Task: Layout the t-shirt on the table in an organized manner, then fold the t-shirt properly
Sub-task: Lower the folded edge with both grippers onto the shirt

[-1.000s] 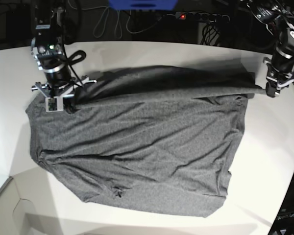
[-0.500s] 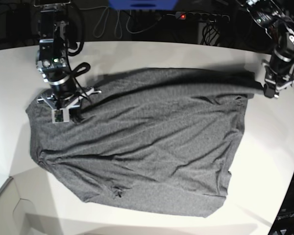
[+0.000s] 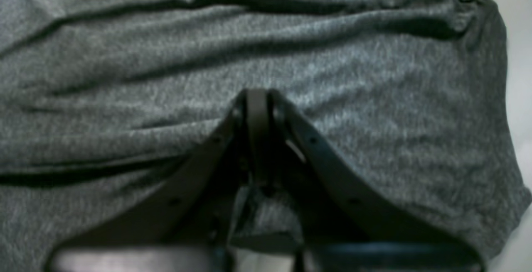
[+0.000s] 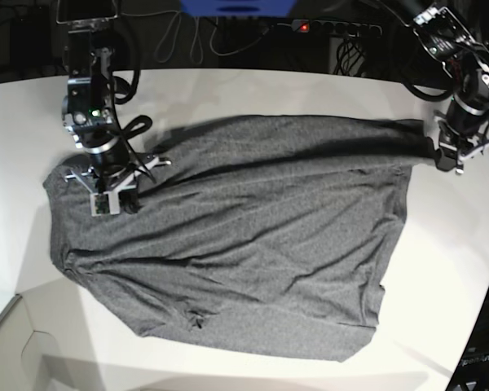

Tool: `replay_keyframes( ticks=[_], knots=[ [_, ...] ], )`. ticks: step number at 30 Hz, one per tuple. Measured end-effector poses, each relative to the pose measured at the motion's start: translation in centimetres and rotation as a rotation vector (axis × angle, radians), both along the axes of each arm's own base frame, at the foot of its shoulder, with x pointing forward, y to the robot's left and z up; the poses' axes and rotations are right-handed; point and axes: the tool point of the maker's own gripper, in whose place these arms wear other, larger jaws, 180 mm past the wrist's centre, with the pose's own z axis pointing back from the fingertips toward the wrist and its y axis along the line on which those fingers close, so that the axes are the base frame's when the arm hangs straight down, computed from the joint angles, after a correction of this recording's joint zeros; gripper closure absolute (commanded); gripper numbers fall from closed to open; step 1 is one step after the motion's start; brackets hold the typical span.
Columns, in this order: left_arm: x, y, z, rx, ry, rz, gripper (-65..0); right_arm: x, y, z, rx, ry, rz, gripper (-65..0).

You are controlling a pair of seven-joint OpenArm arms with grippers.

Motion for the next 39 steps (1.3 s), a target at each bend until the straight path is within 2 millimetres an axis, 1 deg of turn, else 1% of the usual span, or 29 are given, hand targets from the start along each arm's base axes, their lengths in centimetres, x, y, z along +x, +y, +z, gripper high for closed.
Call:
replay_keyframes(
  ticks=[3, 5, 7, 11, 15, 17, 20, 22, 24, 25, 30, 31, 33, 37, 39],
  knots=[
    [0.6, 0.1, 0.4, 0.011, -0.007, -0.002, -0.1, 0.6, 0.0, 0.6, 0.001, -0.02, 0.0, 0.0],
    [0.6, 0.4, 0.0, 0.051, 0.034, -0.001, -0.1, 0.6, 0.0, 0.6, 0.001, -0.019, 0.0, 0.0],
    [0.9, 0.5, -0.4, 0.05, 0.041, 0.006, -0.1, 0.5, 0.0, 0.5, 0.0, -0.016, 0.0, 0.0],
    [1.5, 0.0, -2.1, 0.001, 0.07, 0.004, -0.4, 0.5, 0.0, 0.5, 0.001, -0.016, 0.0, 0.0],
    [1.9, -0.3, -3.5, -0.038, 0.091, 0.007, -0.5, 0.5, 0.0, 0.4, 0.001, -0.015, 0.0, 0.0],
    [2.4, -0.7, -4.1, -0.057, 0.099, -0.002, -0.5, 0.4, 0.0, 0.0, 0.002, -0.004, -0.002, 0.0],
    [3.2, -1.4, -3.8, -0.051, 0.096, -0.048, -0.5, 0.1, -0.1, -0.9, 0.002, 0.024, -0.004, 0.0],
    [3.7, -1.6, -3.5, -0.033, 0.086, -0.057, -1.1, 0.0, -0.1, -0.9, 0.002, 0.021, -0.004, 0.0],
    [4.0, -2.4, -3.5, -0.041, 0.09, -0.085, -5.2, 0.0, -0.1, -0.9, 0.003, 0.02, -0.004, 0.0],
    [4.0, -2.6, -3.6, -0.047, 0.091, -0.089, -8.6, 0.0, -0.1, -0.9, 0.003, 0.02, -0.004, 0.0],
    [3.8, -2.5, -3.7, -0.043, 0.096, -0.087, -31.9, -0.1, -0.3, -0.9, 0.002, 0.023, -0.008, 0.0],
    [3.7, -2.5, -3.8, -0.043, 0.098, -0.086, -34.5, -0.1, -0.3, -1.0, 0.002, 0.023, -0.008, 0.0],
    [3.2, -2.3, -3.4, -0.026, 0.096, -0.085, -35.6, -0.1, -0.3, -0.9, 0.003, 0.022, -0.008, 0.0],
    [1.9, -1.3, -1.3, 0.06, 0.073, -0.076, -35.8, -0.1, -0.3, -1.0, 0.002, 0.024, -0.009, 0.0],
    [1.2, -1.2, -0.9, 0.087, 0.073, -0.082, -36.0, -0.1, -0.3, -0.9, 0.002, 0.022, -0.009, 0.0]
  ],
)
